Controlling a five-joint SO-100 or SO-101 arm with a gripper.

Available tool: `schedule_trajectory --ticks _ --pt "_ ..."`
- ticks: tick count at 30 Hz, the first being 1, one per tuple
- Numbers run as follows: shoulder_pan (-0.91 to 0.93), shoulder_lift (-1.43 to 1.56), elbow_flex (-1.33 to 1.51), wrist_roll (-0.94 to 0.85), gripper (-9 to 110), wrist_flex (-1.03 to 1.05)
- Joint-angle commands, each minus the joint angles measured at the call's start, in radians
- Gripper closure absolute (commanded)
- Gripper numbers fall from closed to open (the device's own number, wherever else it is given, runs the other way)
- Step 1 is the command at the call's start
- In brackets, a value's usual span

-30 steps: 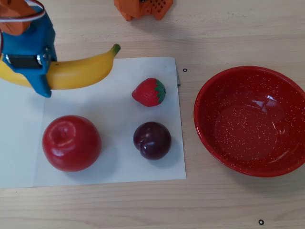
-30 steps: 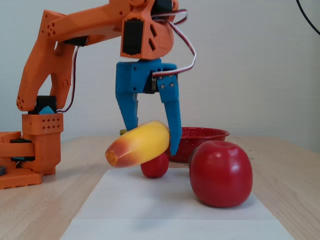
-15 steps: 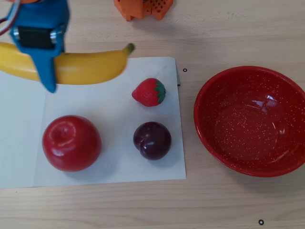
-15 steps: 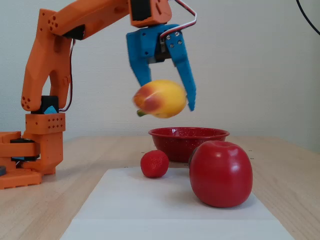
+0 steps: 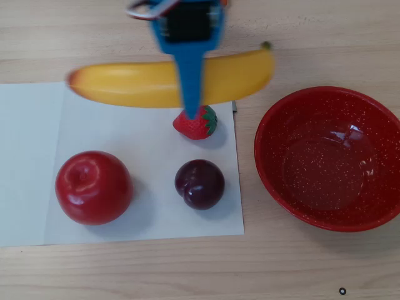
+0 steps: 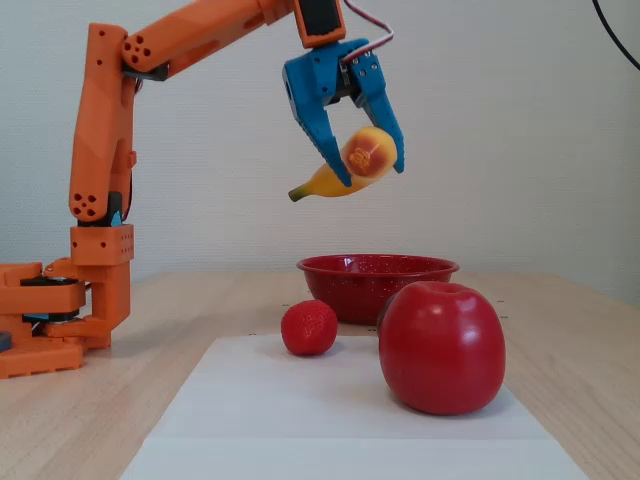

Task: Grasp the banana and put it in the red bowl

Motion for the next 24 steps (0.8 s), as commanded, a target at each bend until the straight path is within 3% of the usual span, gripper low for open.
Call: schedule_trajectory --ticks 1,10,24 --pt "0.095 0.155 -0.106 -0.052 101 0.137" --pt "0.345 0.127 -0.031 -0.123 101 0.025" --pt "0.486 0.038 0.279 -0.11 101 -0.48"
